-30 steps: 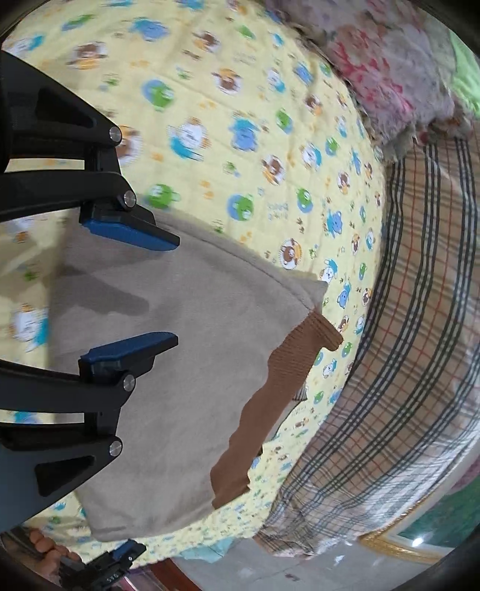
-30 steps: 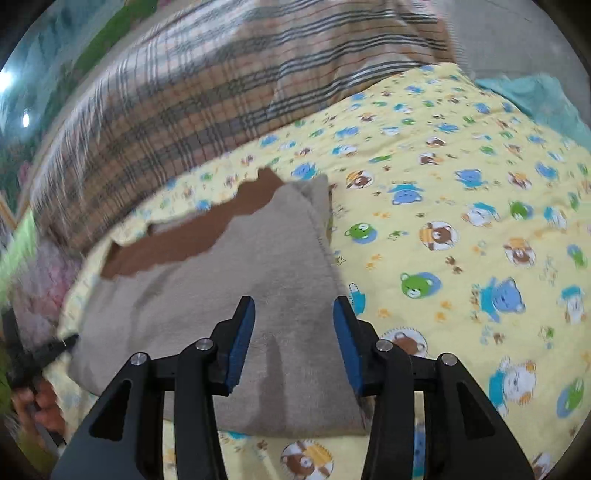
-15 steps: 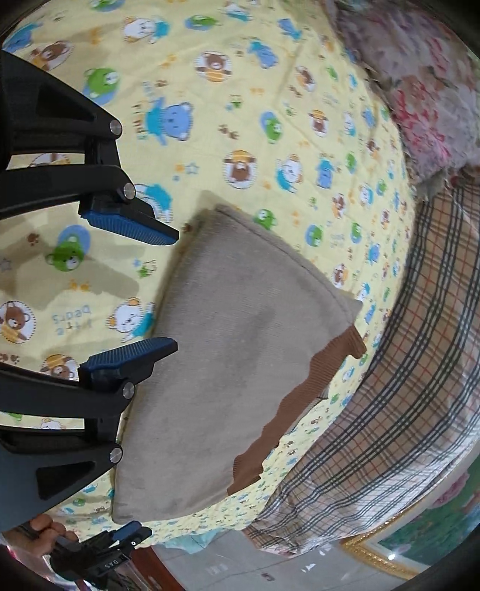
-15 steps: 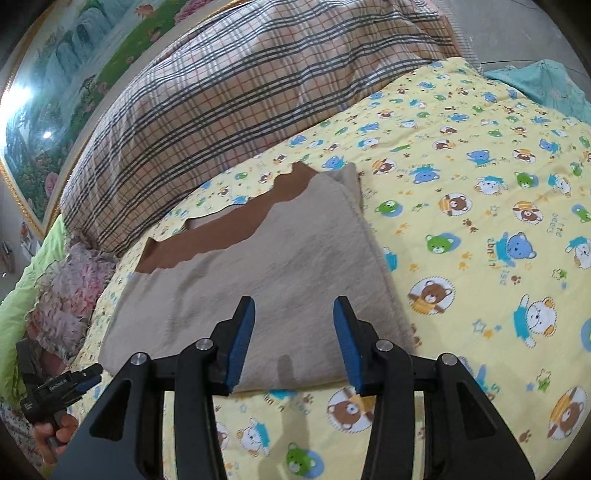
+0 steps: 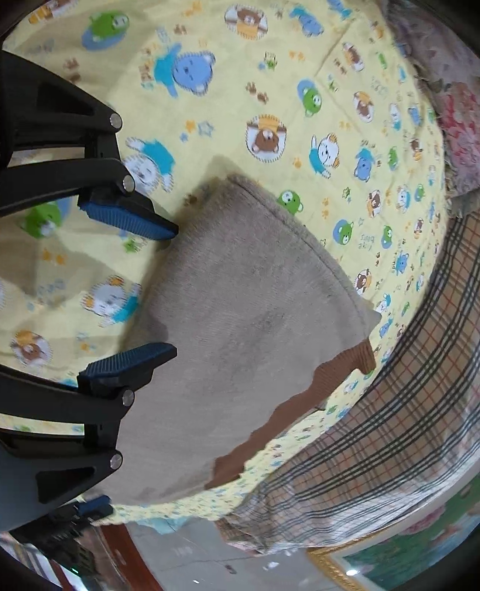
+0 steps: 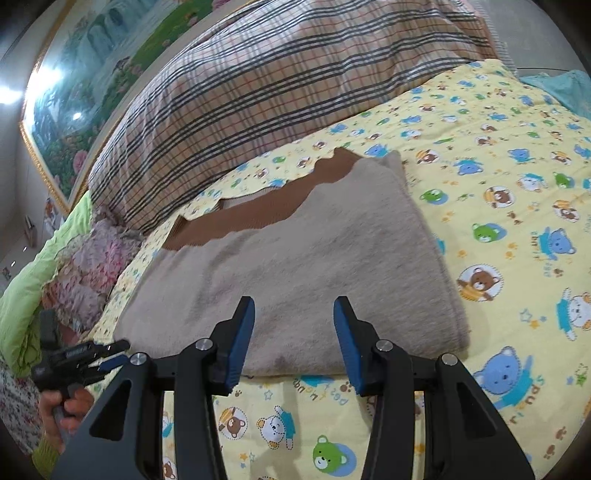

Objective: Fold small clothes

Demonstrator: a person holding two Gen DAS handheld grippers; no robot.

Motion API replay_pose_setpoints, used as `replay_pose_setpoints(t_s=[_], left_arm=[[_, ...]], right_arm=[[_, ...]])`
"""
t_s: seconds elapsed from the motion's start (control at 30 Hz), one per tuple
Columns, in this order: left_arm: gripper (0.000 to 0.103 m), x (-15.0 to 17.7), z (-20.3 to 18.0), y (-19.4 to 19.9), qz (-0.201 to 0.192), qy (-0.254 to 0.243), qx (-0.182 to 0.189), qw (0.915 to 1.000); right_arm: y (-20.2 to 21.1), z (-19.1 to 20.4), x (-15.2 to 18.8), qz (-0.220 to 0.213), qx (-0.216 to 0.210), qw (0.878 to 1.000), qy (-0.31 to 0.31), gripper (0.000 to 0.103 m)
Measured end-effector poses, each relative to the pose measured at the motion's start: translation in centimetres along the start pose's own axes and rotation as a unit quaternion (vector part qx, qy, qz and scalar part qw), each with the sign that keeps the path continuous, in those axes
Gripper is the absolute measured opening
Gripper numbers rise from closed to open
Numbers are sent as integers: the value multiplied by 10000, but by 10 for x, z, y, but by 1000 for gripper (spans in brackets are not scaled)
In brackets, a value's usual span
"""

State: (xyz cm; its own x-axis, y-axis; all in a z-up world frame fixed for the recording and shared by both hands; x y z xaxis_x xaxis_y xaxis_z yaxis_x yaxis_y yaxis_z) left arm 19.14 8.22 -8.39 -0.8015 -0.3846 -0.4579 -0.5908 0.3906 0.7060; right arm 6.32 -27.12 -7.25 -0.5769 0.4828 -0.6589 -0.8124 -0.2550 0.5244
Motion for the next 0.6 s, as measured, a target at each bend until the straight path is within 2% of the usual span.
replay_pose_setpoints(t_s=[0.3, 0.5, 0.53, 0.57, 0.6], left_arm=[[62, -35, 7, -25, -331, 638, 280, 9970], [59, -48, -2, -40, -468, 589, 228, 9969], [52, -48, -4, -41, -486, 538, 218, 9971], [41, -50, -8, -43, -492, 469, 206, 9975], [36, -50, -10, -44, -488, 414, 218, 9977]], right_arm=[[-8, -1, 6, 74, -335, 9994, -84, 47], [-8, -3, 7, 54, -662, 9976, -211, 53], [-8, -3, 8, 62, -683, 9974, -228, 53], [-8, -3, 8, 73, -694, 9973, -245, 53], [-9, -4, 8, 84, -716, 9971, -259, 53]])
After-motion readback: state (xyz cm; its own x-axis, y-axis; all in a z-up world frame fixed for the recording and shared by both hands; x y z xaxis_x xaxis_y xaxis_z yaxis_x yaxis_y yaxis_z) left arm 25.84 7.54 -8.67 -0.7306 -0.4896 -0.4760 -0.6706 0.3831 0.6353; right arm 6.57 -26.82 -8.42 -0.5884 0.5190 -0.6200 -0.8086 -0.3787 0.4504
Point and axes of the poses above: each gripper's, at about its wrist camera, not at the fingertips, and y roughly against the way its jaws point, z to its left, x to its underside, the point moved 4 cm from there along -y, roughly the way its jaws point, and after that the axes turned 5 degrees about x, right-handed, at the moved point
